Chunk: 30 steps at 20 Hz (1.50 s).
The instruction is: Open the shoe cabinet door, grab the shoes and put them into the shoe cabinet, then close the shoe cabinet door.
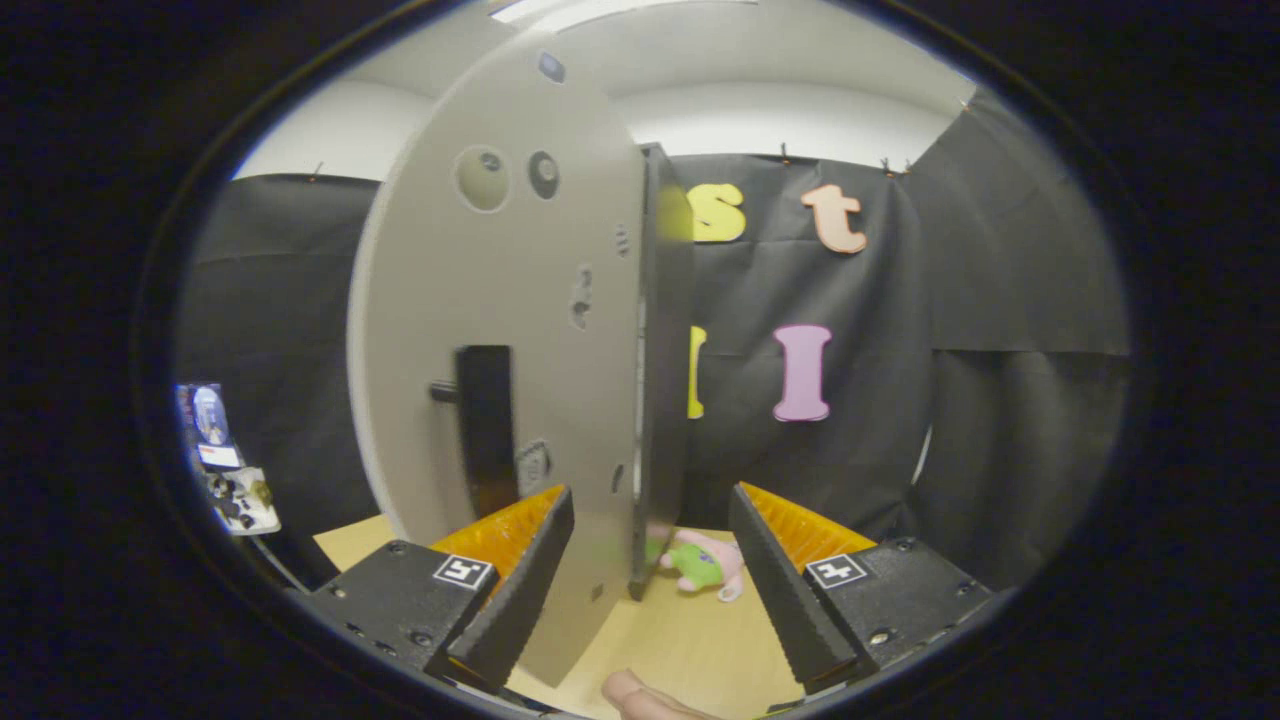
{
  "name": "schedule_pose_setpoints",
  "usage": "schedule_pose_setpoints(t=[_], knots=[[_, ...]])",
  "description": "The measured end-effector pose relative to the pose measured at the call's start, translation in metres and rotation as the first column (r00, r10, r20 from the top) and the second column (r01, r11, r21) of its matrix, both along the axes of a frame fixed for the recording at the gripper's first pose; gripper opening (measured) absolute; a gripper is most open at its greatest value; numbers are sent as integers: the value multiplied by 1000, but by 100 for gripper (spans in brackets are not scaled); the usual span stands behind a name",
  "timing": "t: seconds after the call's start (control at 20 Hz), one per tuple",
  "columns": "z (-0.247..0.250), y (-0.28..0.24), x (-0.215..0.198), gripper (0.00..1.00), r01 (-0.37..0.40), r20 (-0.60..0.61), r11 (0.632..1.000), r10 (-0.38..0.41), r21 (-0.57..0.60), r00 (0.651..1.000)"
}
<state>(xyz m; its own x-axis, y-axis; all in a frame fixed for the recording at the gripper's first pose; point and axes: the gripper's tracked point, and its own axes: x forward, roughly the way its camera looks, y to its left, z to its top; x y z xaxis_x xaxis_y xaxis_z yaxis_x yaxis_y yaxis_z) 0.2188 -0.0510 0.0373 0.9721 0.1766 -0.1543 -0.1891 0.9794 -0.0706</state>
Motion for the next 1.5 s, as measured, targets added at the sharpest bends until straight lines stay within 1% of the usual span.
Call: schedule_pose_setpoints(t=[0.05,0.1,0.2,0.3,0.55,0.65,0.8,0.9,1.15,1.3,1.4,1.5], knots=[[2,2,-3,91,11,13,1000,-10,-22,1000],[2,11,-5,88,9,11,1000,-9,-29,1000],[-3,44,-5,89,-26,-14,999,26,-20,1000],[-2,67,-6,89,-42,-21,999,41,-26,999],[1,116,2,89,-15,12,995,16,-101,1000],[-1,133,7,89,0,17,995,2,-104,1000],[-4,146,15,88,50,5,998,-50,-43,999],[-5,164,22,88,67,5,998,-67,-22,998],[-11,208,42,88,82,23,995,-81,-48,996],[-12,230,64,90,139,49,990,-137,-33,989],[-22,254,79,91,152,40,988,-151,-16,988],[-24,273,97,88,168,46,986,-167,-12,985]])
